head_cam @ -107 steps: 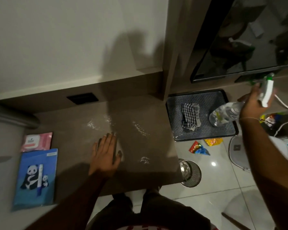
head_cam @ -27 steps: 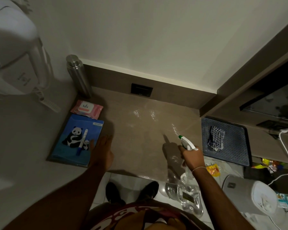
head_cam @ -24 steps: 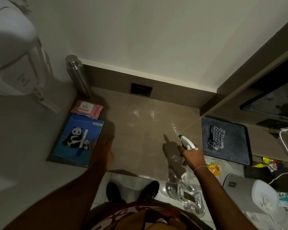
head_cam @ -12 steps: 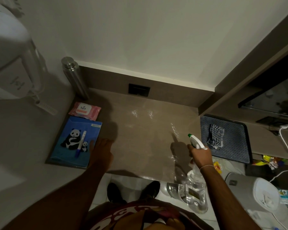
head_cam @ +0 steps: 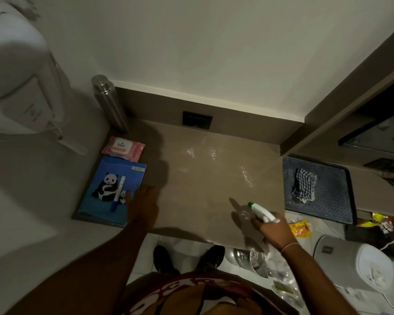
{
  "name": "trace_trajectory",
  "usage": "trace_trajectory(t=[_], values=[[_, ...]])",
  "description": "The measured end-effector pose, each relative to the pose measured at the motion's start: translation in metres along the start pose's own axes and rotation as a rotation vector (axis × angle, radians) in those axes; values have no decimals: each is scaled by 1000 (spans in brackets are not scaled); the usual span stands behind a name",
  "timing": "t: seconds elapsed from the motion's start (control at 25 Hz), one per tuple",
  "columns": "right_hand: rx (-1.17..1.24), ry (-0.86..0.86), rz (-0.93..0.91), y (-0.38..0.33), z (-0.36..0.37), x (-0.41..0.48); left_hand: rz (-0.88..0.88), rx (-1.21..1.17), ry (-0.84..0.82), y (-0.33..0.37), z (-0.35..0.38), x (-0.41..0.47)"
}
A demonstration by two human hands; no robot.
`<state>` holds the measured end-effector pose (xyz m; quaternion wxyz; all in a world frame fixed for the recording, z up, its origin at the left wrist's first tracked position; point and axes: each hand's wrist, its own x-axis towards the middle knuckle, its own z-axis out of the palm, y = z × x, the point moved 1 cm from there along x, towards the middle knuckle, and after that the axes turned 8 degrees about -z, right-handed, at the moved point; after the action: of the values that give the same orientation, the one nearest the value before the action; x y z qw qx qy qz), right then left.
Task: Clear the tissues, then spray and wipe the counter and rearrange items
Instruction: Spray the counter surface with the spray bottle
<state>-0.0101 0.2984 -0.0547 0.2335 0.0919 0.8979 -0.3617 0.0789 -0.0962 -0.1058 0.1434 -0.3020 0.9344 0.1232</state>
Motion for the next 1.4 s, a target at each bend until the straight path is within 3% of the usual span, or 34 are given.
trace_trajectory(t=[0.12, 0.4, 0.6, 0.72, 1.04, 1.32, 1.4], values=[[21, -183, -122, -22, 33, -22, -70, -62, 12, -9, -3, 2], [-175, -339, -280, -42, 60, -39, -115, -137, 124, -28, -22, 7], [-168, -229, -132, -9, 33, -31, -128, -189, 101, -29, -19, 4], [-107, -87, 26, 34, 7, -34, -60, -94, 24, -22, -11, 5], [8, 199, 318, 119, -42, -75, 58, -154, -43, 9, 1, 7], [150, 245, 103, 66, -53, -63, 34, -163, -141, 26, -5, 9], [147, 206, 52, 37, -47, -50, 35, -185, -91, 32, -11, 10]])
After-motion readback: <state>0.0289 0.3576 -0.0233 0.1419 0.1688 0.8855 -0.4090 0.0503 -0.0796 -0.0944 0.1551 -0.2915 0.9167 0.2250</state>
